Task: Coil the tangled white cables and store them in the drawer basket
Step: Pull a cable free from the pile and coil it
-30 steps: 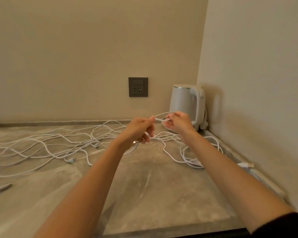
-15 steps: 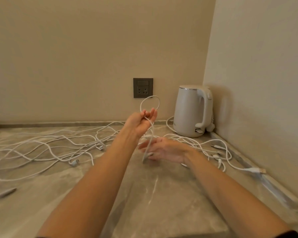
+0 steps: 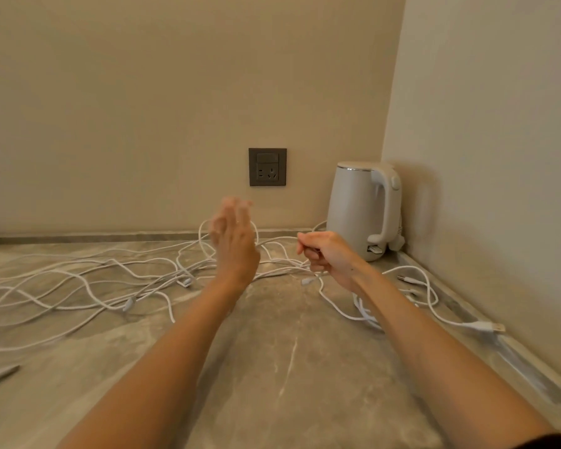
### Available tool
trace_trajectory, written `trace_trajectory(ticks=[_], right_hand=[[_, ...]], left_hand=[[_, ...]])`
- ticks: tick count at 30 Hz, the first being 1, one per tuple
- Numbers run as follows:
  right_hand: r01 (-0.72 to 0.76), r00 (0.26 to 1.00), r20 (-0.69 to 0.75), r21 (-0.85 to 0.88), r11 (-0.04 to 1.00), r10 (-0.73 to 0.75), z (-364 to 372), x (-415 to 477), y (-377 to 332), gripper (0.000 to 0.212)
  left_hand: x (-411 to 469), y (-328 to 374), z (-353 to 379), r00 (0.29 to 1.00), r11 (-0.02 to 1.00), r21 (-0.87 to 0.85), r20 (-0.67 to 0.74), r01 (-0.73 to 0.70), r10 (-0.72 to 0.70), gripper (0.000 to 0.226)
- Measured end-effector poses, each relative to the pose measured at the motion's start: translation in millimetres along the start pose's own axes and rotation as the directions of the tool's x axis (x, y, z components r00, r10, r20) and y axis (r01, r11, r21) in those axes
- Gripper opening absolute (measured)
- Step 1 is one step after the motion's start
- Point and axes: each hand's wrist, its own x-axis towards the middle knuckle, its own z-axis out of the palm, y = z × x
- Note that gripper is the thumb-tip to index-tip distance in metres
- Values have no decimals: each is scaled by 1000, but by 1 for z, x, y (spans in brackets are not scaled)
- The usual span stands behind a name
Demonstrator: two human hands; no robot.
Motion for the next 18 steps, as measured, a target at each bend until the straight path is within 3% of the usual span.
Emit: trace_trajectory(ticks=[2, 4, 7, 10, 13, 15, 18], right_hand=[[-7, 1000, -8, 6, 1000, 7, 0, 6, -6, 39], [-37, 999, -22, 36, 999, 37, 0, 14, -9, 45], [-99, 995, 41, 192, 976, 93, -2, 27, -11, 59], [-204, 957, 269, 357, 912, 109, 3, 35, -11, 74], [-306, 829, 558, 372, 876, 53, 20, 43, -11, 76], [-367, 752, 659, 425, 827, -4, 29, 49, -12, 77], [-419, 668, 732, 518, 746, -133, 35, 60, -10, 80]], left_hand=[[5, 3, -5, 971, 978, -202, 222, -44, 89, 22], [12, 5, -9, 923, 958, -285, 359, -35, 140, 28], [23, 9, -10, 947, 953, -288, 268, -99, 179, 33], [36, 11, -4, 979, 935, -355, 196, 11, 63, 39], [52, 9, 7, 991, 881, -457, 98, 124, -89, 42], [62, 5, 12, 985, 845, -508, 74, 169, -153, 42], [68, -6, 22, 965, 826, -505, 192, 253, -178, 46]])
